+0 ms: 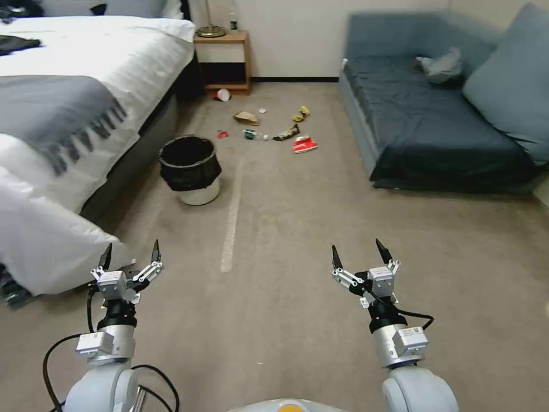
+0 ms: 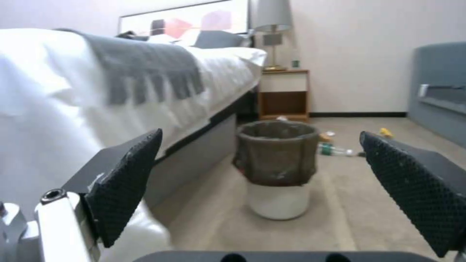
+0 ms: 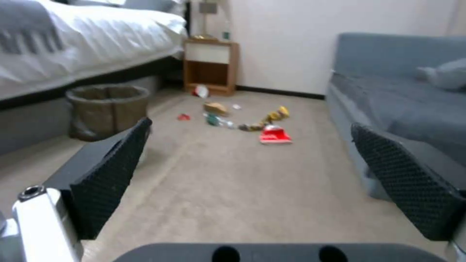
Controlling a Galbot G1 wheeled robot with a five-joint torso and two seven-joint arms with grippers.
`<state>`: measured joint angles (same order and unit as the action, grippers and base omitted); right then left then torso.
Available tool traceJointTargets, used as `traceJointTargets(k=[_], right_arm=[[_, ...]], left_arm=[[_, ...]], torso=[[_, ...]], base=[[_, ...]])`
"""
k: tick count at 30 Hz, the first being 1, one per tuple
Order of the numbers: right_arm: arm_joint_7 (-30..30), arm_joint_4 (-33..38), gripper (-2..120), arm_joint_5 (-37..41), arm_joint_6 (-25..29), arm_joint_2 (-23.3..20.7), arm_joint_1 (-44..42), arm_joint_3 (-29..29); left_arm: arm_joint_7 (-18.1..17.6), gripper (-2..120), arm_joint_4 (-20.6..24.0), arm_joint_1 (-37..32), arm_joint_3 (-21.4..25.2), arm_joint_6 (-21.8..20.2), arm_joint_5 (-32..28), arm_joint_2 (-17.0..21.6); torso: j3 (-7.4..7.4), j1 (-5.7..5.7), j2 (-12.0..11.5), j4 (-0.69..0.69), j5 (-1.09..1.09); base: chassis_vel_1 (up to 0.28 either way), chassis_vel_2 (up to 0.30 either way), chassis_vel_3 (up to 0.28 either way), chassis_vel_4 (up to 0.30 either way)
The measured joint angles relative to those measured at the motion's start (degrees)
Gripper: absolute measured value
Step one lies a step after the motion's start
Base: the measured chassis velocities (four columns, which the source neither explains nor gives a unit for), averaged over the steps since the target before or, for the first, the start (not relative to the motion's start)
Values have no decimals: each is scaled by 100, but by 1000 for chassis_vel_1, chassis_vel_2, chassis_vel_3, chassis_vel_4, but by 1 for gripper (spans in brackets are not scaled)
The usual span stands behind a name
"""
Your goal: Pick up the trash can from the floor.
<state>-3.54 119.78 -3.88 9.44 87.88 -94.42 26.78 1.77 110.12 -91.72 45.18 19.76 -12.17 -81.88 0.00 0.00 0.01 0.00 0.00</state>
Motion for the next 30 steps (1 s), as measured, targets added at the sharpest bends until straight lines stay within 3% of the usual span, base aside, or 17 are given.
traceJointTargets(k=[9, 12, 30], right_arm=[[-76, -162, 100, 69, 321, -25, 137, 59], [-186, -236, 100, 100, 414, -34, 140, 95], [-424, -318, 100, 66, 445, 40, 169, 139]], left_arm=[[21, 100, -103, 60, 0, 206, -34, -32], [-4, 100, -122, 86, -1, 211, -24, -36], [-90, 100, -179, 79, 25, 346, 103, -52]], torso=[[0, 0, 0, 3, 0], [0, 0, 0, -2, 0], [0, 0, 0, 0, 0]], base=[[100, 87, 99, 89], [0, 0, 0, 0], [0, 0, 0, 0]])
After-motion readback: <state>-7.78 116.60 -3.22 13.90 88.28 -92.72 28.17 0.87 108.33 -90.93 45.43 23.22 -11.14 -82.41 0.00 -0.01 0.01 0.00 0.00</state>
